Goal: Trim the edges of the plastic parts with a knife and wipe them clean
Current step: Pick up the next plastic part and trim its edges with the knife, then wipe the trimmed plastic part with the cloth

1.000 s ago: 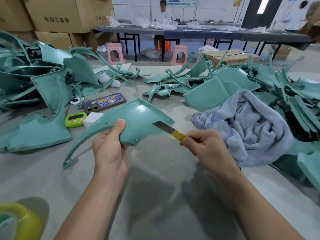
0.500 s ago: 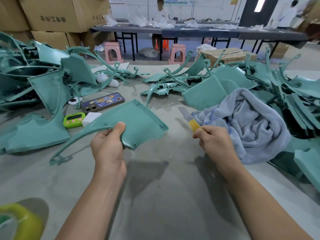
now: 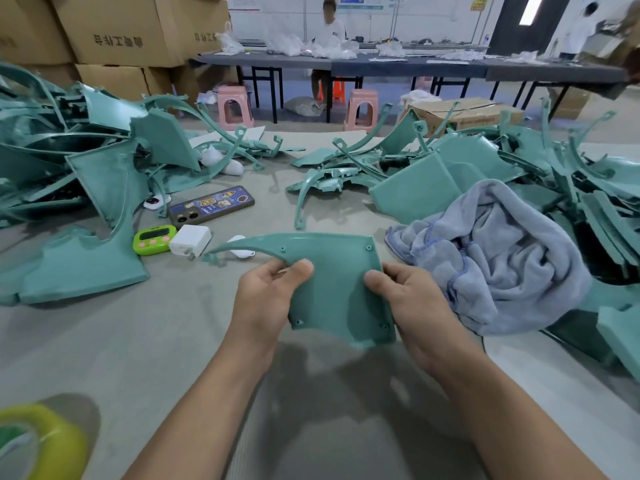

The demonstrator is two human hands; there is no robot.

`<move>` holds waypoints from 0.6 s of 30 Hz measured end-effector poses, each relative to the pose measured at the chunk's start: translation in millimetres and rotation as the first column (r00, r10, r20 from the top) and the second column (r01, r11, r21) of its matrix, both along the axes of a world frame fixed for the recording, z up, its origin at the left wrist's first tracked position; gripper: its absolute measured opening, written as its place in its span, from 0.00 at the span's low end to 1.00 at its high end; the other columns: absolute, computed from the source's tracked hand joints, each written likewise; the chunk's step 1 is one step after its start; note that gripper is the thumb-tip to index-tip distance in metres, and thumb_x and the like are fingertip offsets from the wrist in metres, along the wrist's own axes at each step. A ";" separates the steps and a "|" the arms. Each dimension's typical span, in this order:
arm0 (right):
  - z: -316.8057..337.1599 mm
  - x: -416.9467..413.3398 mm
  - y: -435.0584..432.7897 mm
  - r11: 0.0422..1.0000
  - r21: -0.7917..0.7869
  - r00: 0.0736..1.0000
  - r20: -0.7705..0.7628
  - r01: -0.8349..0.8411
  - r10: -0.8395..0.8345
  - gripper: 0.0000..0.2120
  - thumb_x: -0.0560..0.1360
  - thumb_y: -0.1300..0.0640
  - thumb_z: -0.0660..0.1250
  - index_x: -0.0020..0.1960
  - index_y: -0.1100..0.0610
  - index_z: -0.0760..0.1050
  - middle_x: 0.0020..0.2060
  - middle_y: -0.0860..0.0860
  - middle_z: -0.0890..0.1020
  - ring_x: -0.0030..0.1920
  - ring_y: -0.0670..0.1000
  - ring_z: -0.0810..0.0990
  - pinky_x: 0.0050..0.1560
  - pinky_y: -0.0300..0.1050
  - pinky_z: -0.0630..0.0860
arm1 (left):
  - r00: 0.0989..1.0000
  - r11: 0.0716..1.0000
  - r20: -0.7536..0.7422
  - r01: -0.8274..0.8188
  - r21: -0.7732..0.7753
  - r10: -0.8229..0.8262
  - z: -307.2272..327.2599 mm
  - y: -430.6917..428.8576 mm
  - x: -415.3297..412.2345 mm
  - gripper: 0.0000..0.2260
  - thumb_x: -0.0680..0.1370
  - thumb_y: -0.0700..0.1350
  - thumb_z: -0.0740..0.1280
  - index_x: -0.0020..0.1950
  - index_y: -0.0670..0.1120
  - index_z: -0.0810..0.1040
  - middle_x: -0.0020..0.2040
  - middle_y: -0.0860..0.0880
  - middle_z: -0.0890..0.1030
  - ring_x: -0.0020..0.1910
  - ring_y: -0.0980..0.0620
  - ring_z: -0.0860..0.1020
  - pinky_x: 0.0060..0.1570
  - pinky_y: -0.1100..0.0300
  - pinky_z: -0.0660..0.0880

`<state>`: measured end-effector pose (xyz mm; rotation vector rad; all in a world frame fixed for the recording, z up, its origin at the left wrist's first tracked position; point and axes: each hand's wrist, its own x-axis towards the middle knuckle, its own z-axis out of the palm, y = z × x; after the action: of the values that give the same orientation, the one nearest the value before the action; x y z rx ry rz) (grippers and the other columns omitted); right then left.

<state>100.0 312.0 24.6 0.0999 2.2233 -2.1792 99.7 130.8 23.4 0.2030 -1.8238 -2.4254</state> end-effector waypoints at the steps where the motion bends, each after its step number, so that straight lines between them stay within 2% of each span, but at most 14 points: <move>1: 1.0 -0.3 -1.6 0.995 -0.092 0.999 0.032 0.047 -0.044 0.10 0.82 0.63 0.64 0.49 0.59 0.84 0.44 0.55 0.88 0.45 0.56 0.86 0.45 0.53 0.85 | 0.997 0.994 0.007 -0.081 -0.074 0.082 -2.5 0.7 -0.3 0.09 0.78 0.42 0.71 0.58 0.42 0.83 0.47 0.51 0.87 0.49 0.49 0.85 0.48 0.58 0.81; 2: 1.8 -0.6 -2.1 0.985 -0.143 0.995 0.042 0.096 -0.091 0.10 0.82 0.64 0.63 0.49 0.58 0.84 0.44 0.55 0.88 0.44 0.55 0.86 0.44 0.51 0.84 | 0.979 0.944 -0.043 -0.204 -0.261 0.200 -4.6 -0.4 0.1 0.11 0.79 0.45 0.71 0.60 0.46 0.82 0.45 0.57 0.86 0.48 0.55 0.84 0.48 0.62 0.79; 3: 3.3 -0.5 -1.9 0.980 -0.146 0.991 0.025 0.137 -0.135 0.11 0.82 0.64 0.63 0.50 0.57 0.84 0.44 0.54 0.88 0.44 0.54 0.86 0.43 0.51 0.84 | 0.939 0.808 -0.168 -0.343 -0.478 0.299 -3.8 -1.9 3.7 0.12 0.79 0.49 0.71 0.62 0.49 0.80 0.47 0.62 0.85 0.48 0.60 0.82 0.50 0.65 0.76; 4: 4.2 0.0 -1.0 0.981 -0.115 0.987 -0.023 0.158 -0.162 0.11 0.82 0.64 0.63 0.50 0.56 0.83 0.45 0.53 0.88 0.44 0.53 0.86 0.44 0.51 0.84 | 0.889 0.646 -0.347 -0.456 -0.612 0.298 -1.9 -1.8 9.5 0.14 0.79 0.51 0.71 0.64 0.51 0.79 0.51 0.62 0.83 0.51 0.61 0.80 0.54 0.65 0.73; 5: 5.1 0.7 -0.4 0.985 -0.080 0.984 -0.086 0.150 -0.157 0.10 0.82 0.64 0.64 0.51 0.55 0.83 0.45 0.53 0.88 0.45 0.53 0.86 0.46 0.52 0.83 | 0.845 0.548 -0.496 -0.517 -0.658 0.201 -0.8 1.4 14.8 0.16 0.78 0.52 0.71 0.66 0.51 0.78 0.56 0.60 0.81 0.55 0.59 0.78 0.58 0.65 0.71; 6: 5.9 2.6 -1.7 0.993 -0.061 0.983 -0.147 0.101 -0.109 0.10 0.81 0.64 0.64 0.53 0.54 0.83 0.46 0.54 0.88 0.45 0.54 0.86 0.46 0.53 0.84 | 0.835 0.516 -0.545 -0.502 -0.694 0.080 -2.1 6.1 19.4 0.20 0.77 0.53 0.70 0.68 0.50 0.77 0.61 0.57 0.79 0.60 0.57 0.77 0.62 0.66 0.69; 8: 7.8 8.5 -5.1 0.991 -0.093 0.974 -0.214 -0.101 0.079 0.11 0.79 0.62 0.65 0.57 0.52 0.83 0.49 0.54 0.88 0.47 0.53 0.86 0.45 0.50 0.84 | 0.880 0.534 -0.461 -0.337 -0.775 -0.113 -4.5 17.0 25.8 0.29 0.77 0.62 0.65 0.76 0.51 0.69 0.74 0.54 0.72 0.72 0.57 0.69 0.72 0.65 0.63; 10: 7.4 13.7 -6.7 0.941 -0.111 0.926 -0.248 -0.320 0.286 0.17 0.79 0.61 0.64 0.61 0.46 0.83 0.55 0.50 0.87 0.55 0.48 0.85 0.51 0.40 0.81 | 0.925 0.621 -0.322 -0.133 -0.772 -0.202 -6.4 21.2 28.5 0.37 0.76 0.68 0.60 0.81 0.54 0.58 0.79 0.55 0.64 0.77 0.59 0.63 0.76 0.57 0.63; 12: 8.9 16.4 -5.3 0.901 -0.101 0.883 -0.268 -0.423 0.384 0.19 0.82 0.59 0.60 0.66 0.42 0.81 0.63 0.46 0.83 0.65 0.47 0.81 0.62 0.38 0.77 | 0.921 0.759 -0.320 -0.042 -0.650 -0.224 -5.2 17.8 28.8 0.37 0.76 0.65 0.62 0.82 0.55 0.55 0.78 0.59 0.66 0.75 0.60 0.67 0.72 0.55 0.68; 14: 10.2 16.5 -2.5 0.873 -0.050 0.840 -0.304 -0.484 0.449 0.20 0.85 0.57 0.56 0.72 0.45 0.76 0.69 0.45 0.79 0.71 0.48 0.75 0.70 0.41 0.72 | 0.906 0.884 -0.370 0.009 -0.468 -0.205 -2.1 14.1 29.5 0.36 0.76 0.58 0.66 0.82 0.57 0.57 0.74 0.63 0.70 0.72 0.62 0.71 0.66 0.63 0.72; 16: 11.8 16.6 -1.9 0.834 0.047 0.780 -0.329 -0.550 0.533 0.20 0.87 0.60 0.53 0.76 0.49 0.71 0.72 0.44 0.75 0.75 0.46 0.70 0.73 0.39 0.67 | 0.906 0.940 -0.391 0.023 -0.341 -0.164 -1.5 13.9 29.2 0.37 0.74 0.51 0.69 0.81 0.58 0.58 0.73 0.61 0.72 0.69 0.60 0.74 0.61 0.67 0.74; 18: 14.3 15.1 -0.9 0.802 0.159 0.740 -0.317 -0.576 0.594 0.20 0.87 0.61 0.53 0.78 0.54 0.68 0.74 0.44 0.74 0.76 0.45 0.68 0.75 0.40 0.65 | 0.915 0.933 -0.397 -0.077 -0.352 -0.074 -0.9 16.2 29.6 0.37 0.71 0.47 0.70 0.79 0.58 0.61 0.69 0.58 0.76 0.64 0.58 0.79 0.56 0.67 0.77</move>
<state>115.1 311.1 38.8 -0.9392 2.0510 -1.8752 129.4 147.0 22.5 -0.3068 -2.0055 -1.8869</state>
